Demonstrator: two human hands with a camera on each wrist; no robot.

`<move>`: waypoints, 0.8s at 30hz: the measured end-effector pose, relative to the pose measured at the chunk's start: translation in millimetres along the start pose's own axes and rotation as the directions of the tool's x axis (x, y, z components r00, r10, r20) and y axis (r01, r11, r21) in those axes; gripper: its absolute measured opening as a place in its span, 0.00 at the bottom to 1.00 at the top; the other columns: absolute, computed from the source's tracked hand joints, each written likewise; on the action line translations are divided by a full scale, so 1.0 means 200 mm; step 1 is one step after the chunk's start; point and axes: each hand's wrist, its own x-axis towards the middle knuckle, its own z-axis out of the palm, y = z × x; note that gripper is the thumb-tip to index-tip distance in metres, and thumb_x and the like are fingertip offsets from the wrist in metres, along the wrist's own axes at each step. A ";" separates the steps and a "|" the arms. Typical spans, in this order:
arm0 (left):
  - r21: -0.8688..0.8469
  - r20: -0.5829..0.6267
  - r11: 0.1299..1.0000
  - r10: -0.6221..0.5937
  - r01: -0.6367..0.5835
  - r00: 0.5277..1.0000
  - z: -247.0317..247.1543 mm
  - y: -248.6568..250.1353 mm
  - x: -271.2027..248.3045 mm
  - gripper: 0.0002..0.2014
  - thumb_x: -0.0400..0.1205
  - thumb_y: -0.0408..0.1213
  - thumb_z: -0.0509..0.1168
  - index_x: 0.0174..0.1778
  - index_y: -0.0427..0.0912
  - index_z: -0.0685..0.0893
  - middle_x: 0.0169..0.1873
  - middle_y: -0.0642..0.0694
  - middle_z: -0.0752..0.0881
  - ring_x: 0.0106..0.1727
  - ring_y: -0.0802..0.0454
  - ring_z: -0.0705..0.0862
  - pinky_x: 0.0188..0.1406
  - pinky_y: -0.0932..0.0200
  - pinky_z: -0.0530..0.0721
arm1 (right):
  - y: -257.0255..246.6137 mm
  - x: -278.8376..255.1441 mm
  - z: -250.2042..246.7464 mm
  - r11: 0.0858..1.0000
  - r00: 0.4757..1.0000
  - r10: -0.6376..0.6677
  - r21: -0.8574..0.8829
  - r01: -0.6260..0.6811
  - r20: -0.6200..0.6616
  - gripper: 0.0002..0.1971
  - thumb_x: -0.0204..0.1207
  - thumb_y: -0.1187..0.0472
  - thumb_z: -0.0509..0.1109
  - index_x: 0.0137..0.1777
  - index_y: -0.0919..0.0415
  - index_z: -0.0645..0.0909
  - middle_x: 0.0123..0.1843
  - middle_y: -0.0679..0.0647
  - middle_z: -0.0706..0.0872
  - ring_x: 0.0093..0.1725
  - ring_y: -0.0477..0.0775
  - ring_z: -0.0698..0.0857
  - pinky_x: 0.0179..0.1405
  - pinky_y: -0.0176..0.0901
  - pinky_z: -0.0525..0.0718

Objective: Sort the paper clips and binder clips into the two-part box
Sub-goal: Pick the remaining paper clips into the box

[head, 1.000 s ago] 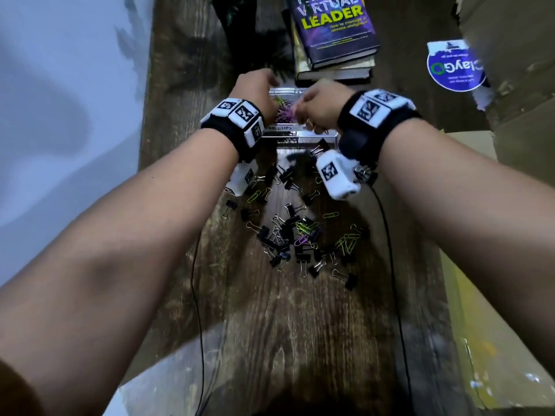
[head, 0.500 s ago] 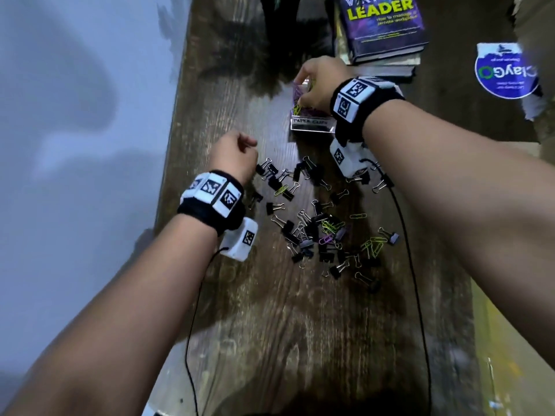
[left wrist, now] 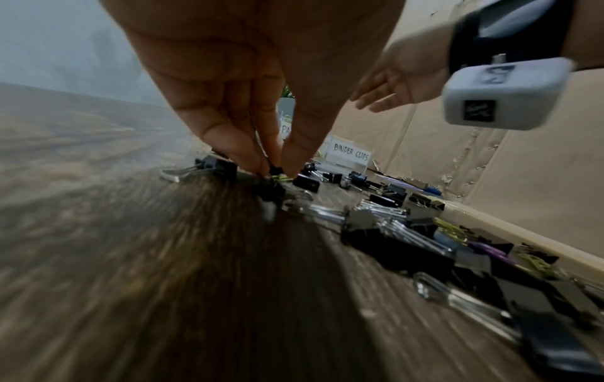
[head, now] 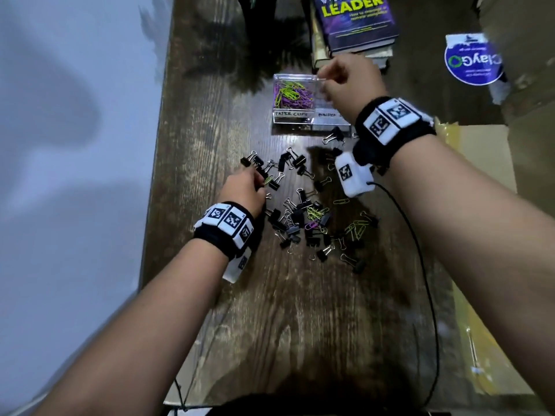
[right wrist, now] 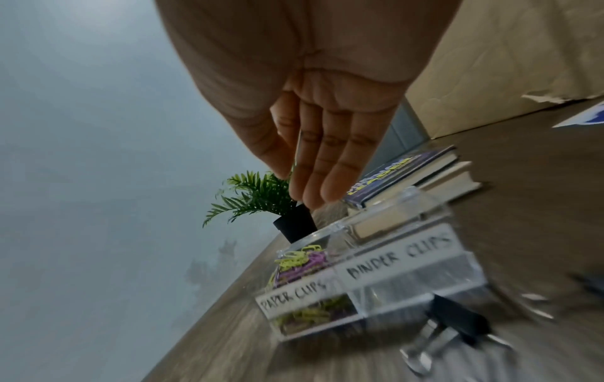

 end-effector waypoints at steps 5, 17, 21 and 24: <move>-0.027 -0.052 1.000 -0.001 -0.001 0.999 0.06 -0.01 0.00 0.10 0.79 0.40 0.69 0.53 0.42 0.80 0.49 0.47 0.85 0.48 0.52 0.83 0.47 0.60 0.81 | 0.20 -0.37 -0.05 0.995 0.989 0.098 -0.027 -0.095 0.110 0.07 0.77 0.66 0.67 0.51 0.55 0.84 0.49 0.52 0.88 0.46 0.51 0.86 0.51 0.46 0.87; 0.121 0.022 0.993 0.002 -0.005 1.000 0.13 0.01 0.11 0.05 0.77 0.37 0.66 0.38 0.46 0.77 0.50 0.39 0.83 0.53 0.39 0.82 0.57 0.43 0.82 | 0.47 -0.73 0.12 0.939 0.951 0.154 -0.340 -0.056 0.268 0.09 0.76 0.64 0.72 0.55 0.63 0.82 0.47 0.49 0.78 0.51 0.52 0.82 0.45 0.20 0.69; 0.081 0.002 0.996 0.047 -0.047 0.999 0.09 0.03 0.06 0.01 0.78 0.33 0.63 0.44 0.40 0.79 0.48 0.40 0.84 0.50 0.41 0.82 0.51 0.53 0.79 | 0.48 -0.73 0.14 0.915 0.940 0.166 -0.402 -0.034 0.297 0.10 0.79 0.62 0.65 0.57 0.65 0.81 0.54 0.61 0.82 0.56 0.60 0.81 0.53 0.37 0.78; -0.091 -0.039 0.995 0.049 -0.052 0.998 0.08 0.06 -0.02 0.07 0.78 0.29 0.63 0.51 0.39 0.81 0.46 0.45 0.85 0.47 0.47 0.84 0.48 0.56 0.81 | 0.47 -0.74 0.13 0.920 0.937 0.197 -0.385 -0.074 0.290 0.10 0.80 0.66 0.61 0.60 0.65 0.78 0.57 0.60 0.82 0.54 0.57 0.81 0.48 0.41 0.77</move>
